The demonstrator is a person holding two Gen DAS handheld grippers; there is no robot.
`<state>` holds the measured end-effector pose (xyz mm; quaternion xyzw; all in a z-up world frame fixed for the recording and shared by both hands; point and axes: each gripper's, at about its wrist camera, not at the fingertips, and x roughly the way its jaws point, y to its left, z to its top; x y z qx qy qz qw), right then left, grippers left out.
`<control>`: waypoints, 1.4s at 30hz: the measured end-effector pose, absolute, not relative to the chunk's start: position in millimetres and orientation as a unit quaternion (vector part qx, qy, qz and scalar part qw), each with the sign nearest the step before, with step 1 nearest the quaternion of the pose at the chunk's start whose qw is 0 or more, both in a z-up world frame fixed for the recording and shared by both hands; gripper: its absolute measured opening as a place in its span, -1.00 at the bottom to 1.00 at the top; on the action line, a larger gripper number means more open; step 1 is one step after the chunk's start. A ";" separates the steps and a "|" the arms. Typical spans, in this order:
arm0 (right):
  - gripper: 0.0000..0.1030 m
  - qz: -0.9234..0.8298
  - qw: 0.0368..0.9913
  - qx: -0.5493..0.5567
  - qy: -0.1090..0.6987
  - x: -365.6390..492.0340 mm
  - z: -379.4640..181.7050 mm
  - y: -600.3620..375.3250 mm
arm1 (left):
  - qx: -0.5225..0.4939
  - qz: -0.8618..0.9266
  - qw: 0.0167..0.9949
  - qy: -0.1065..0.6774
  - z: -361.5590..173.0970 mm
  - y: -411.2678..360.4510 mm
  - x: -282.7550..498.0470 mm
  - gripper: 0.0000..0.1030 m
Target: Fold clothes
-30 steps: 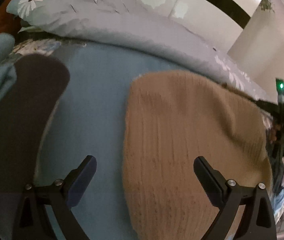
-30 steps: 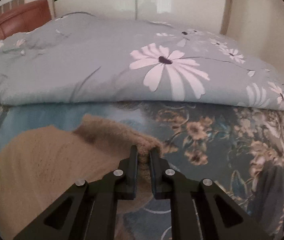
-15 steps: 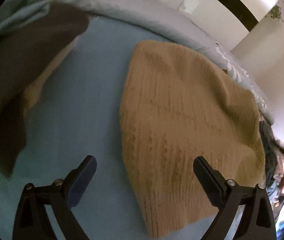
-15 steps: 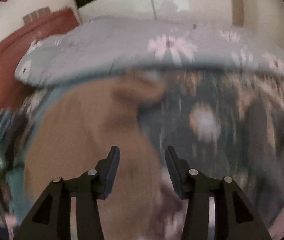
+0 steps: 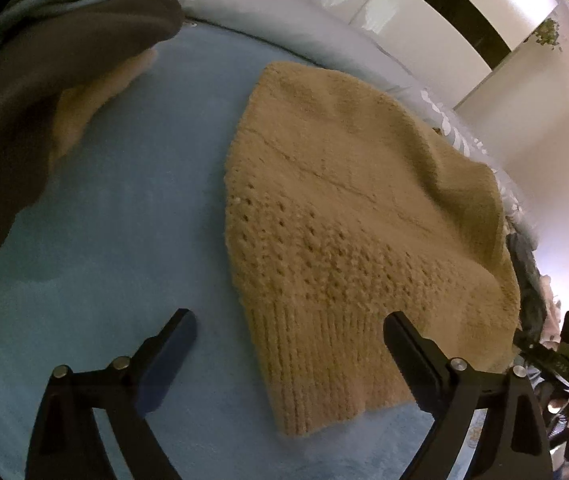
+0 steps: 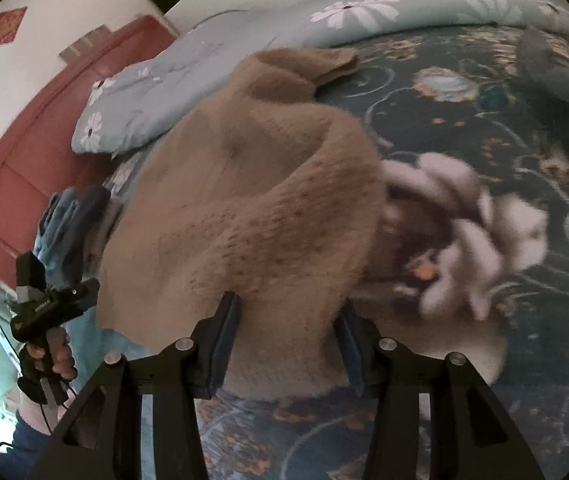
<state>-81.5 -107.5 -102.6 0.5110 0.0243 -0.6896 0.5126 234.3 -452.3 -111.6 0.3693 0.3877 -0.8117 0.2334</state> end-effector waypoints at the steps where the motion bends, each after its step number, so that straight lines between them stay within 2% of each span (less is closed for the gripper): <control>1: -0.06 -0.687 0.517 0.511 0.016 -81.1 -102.8 -109.5 | 0.365 -0.812 0.233 0.391 -111.7 -451.5 235.8 0.85; 2: -0.08 -0.684 0.522 0.510 0.006 -80.7 -102.3 -110.2 | 0.361 -0.812 0.233 0.395 -111.8 -450.8 237.4 0.82; 3: -0.19 -0.682 0.525 0.508 -0.003 -80.1 -100.8 -109.2 | 0.357 -0.812 0.232 0.399 -111.9 -450.1 239.0 0.78; 4: -0.36 -0.681 0.528 0.507 -0.011 -79.3 -98.8 -107.7 | 0.353 -0.812 0.232 0.403 -112.0 -449.4 240.6 0.68; 5: -0.45 -0.680 0.530 0.506 -0.019 -79.6 -96.3 -106.3 | 0.346 -0.810 0.223 0.418 -113.3 -450.5 242.5 0.52; 7: -0.69 -0.680 0.535 0.500 -0.037 -81.6 -89.3 -103.5 | 0.338 -0.806 0.209 0.439 -116.4 -452.0 246.8 0.33; 9: -0.73 -0.686 0.535 0.491 -0.037 -81.4 -81.4 -99.9 | 0.337 -0.804 0.209 0.444 -119.2 -452.1 252.0 0.18; 14: -0.75 -0.697 0.541 0.471 -0.002 -67.6 -61.8 -106.2 | 0.329 -0.795 0.207 0.466 -121.7 -453.2 257.9 -0.61; 17: -0.76 -0.697 0.548 0.462 -0.002 -62.0 -48.5 -103.2 | 0.315 -0.800 0.211 0.465 -116.4 -450.5 262.0 -0.74; 25: -0.77 -0.708 0.569 0.417 -0.013 -36.4 2.2 -79.9 | 0.264 -0.832 0.237 0.428 -52.3 -453.9 303.6 -0.81; 29: -0.77 -0.713 0.571 0.406 -0.007 -18.1 9.6 -62.2 | 0.252 -0.849 0.236 0.400 -25.1 -442.7 322.8 -0.81; 33: -0.77 -0.720 0.538 0.438 0.015 -13.4 -20.6 -46.5 | 0.298 -0.845 0.262 0.359 -41.8 -427.0 324.0 -0.82; 37: -0.78 -0.722 0.490 0.488 0.018 -27.9 -67.0 -32.0 | 0.322 -0.828 0.244 0.389 -77.1 -425.8 327.2 -0.83; 42: -0.78 -0.727 0.456 0.513 0.013 -44.9 -96.4 -24.3 | 0.329 -0.823 0.242 0.396 -86.7 -422.0 332.4 -0.80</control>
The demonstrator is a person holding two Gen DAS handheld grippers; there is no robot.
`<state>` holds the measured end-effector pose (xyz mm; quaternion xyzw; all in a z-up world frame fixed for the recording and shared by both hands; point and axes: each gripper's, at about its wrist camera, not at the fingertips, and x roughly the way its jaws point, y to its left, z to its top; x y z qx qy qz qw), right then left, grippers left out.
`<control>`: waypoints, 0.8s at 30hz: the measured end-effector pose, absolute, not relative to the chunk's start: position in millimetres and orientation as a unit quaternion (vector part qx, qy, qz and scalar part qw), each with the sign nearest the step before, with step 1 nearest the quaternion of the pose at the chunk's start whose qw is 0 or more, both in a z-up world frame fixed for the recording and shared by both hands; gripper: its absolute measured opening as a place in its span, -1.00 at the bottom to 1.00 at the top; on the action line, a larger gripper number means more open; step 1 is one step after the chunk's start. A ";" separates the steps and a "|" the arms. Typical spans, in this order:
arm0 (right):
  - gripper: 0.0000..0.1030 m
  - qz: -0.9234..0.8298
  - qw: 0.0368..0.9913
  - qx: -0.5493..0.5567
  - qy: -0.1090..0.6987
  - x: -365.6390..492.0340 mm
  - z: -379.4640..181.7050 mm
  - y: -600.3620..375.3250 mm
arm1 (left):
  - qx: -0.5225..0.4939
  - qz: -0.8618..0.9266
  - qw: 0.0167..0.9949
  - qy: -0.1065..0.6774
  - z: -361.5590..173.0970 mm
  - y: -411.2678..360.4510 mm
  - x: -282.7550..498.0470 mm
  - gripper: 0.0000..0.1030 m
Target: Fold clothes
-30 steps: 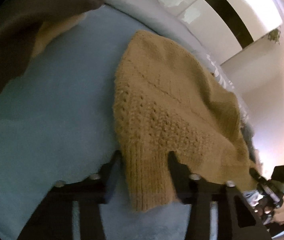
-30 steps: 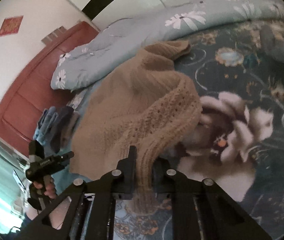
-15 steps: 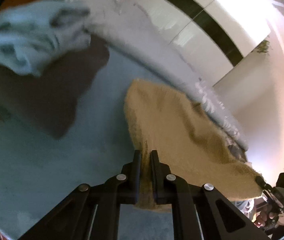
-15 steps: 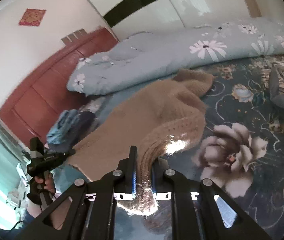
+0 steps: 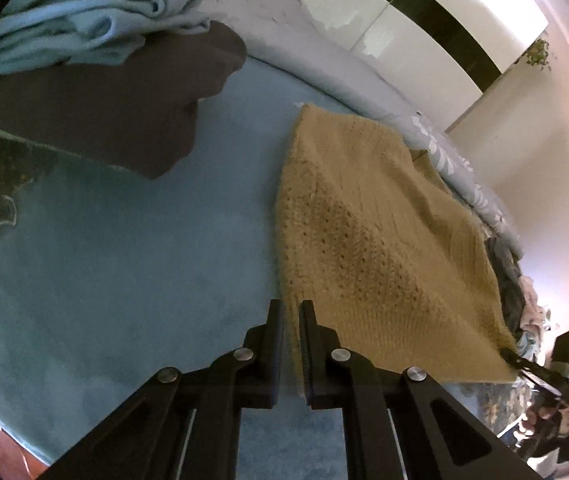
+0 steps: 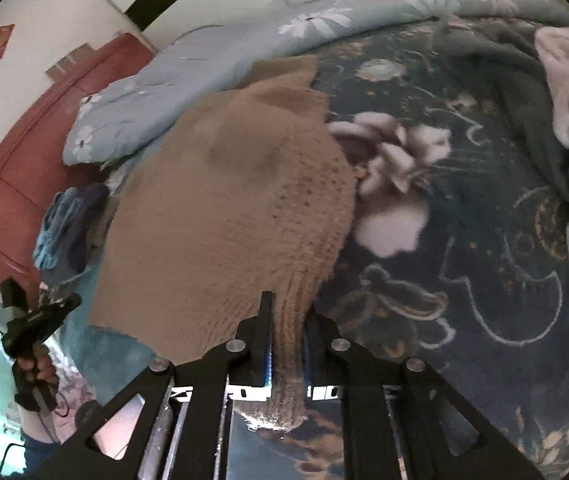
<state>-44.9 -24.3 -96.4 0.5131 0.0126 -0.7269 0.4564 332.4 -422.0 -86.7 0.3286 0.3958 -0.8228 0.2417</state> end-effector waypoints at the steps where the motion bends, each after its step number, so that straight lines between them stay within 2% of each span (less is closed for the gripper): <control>1: -0.78 -0.728 0.455 0.513 0.017 -45.2 -98.6 -25.6 | 0.330 -0.822 0.238 0.398 -88.3 -421.6 331.1 -0.81; 13: -0.76 -0.719 0.473 0.508 0.033 -42.9 -103.4 -26.7 | 0.363 -0.807 0.236 0.401 -112.4 -417.7 309.5 -0.78; 16: -0.76 -0.719 0.471 0.511 0.032 -44.2 -108.8 -27.5 | 0.370 -0.798 0.249 0.405 -114.7 -420.5 311.0 -0.47; 20: -0.76 -0.726 0.461 0.510 0.013 -49.4 -112.6 -23.1 | 0.358 -0.796 0.222 0.435 -118.3 -420.7 313.6 -0.33; 24: -0.77 -0.725 0.460 0.513 0.017 -51.3 -114.5 -23.7 | 0.359 -0.799 0.217 0.430 -118.5 -414.9 310.7 -0.24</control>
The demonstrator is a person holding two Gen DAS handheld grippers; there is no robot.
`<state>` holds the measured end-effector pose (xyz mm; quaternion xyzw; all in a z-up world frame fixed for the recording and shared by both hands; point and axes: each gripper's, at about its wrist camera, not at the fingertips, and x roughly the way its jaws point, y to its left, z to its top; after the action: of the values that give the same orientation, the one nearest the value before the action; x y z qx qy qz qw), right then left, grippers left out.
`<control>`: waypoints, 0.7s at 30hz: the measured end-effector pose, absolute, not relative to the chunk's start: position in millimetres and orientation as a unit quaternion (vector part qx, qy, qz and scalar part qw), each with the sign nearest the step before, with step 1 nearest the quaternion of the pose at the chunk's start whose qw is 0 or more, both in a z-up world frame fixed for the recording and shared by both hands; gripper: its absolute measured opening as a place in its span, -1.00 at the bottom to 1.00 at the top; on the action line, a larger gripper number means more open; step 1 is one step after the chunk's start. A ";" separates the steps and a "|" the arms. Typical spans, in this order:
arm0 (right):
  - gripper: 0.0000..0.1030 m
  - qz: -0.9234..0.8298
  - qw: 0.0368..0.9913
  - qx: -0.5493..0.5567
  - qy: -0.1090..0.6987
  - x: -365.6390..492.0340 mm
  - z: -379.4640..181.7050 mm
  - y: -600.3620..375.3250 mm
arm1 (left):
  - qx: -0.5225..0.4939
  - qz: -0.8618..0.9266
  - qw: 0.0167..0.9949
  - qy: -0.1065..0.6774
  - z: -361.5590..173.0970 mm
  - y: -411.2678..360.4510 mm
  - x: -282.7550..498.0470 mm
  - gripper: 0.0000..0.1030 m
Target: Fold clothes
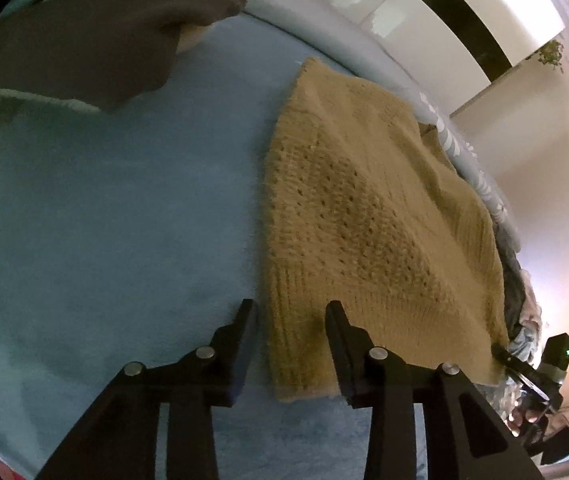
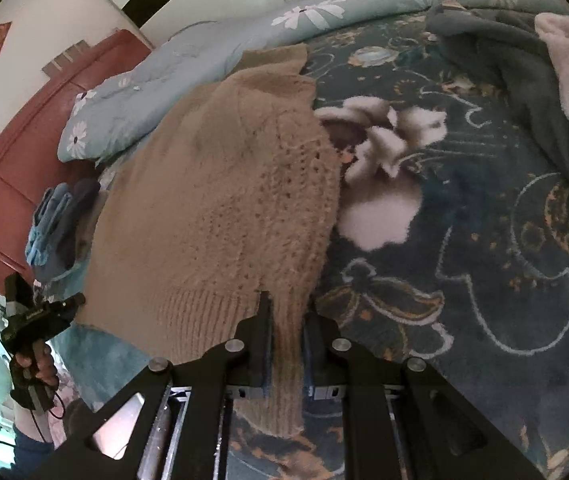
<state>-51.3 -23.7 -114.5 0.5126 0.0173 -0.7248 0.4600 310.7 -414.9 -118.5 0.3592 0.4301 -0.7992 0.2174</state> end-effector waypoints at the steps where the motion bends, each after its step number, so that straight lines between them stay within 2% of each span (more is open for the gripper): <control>1: -0.77 -0.726 0.460 0.511 0.019 -51.2 -113.8 -24.2 | 0.357 -0.798 0.211 0.437 -119.4 -415.5 310.0 -0.23; 8: -0.77 -0.719 0.468 0.513 0.000 -53.7 -117.2 -24.5 | 0.327 -0.789 0.189 0.484 -127.9 -421.3 310.8 -0.23; 17: -0.73 -0.714 0.472 0.516 -0.030 -54.4 -124.3 -23.9 | 0.321 -0.795 0.181 0.482 -128.0 -422.5 303.2 -0.27; 21: -0.60 -0.703 0.477 0.524 -0.061 -55.8 -127.0 -17.8 | 0.306 -0.792 0.177 0.497 -130.3 -424.7 305.3 -0.27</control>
<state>-55.8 -17.8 -127.0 0.5236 -0.0613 -0.7031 0.4772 305.3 -424.7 -130.3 0.3061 0.4973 -0.7922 0.1770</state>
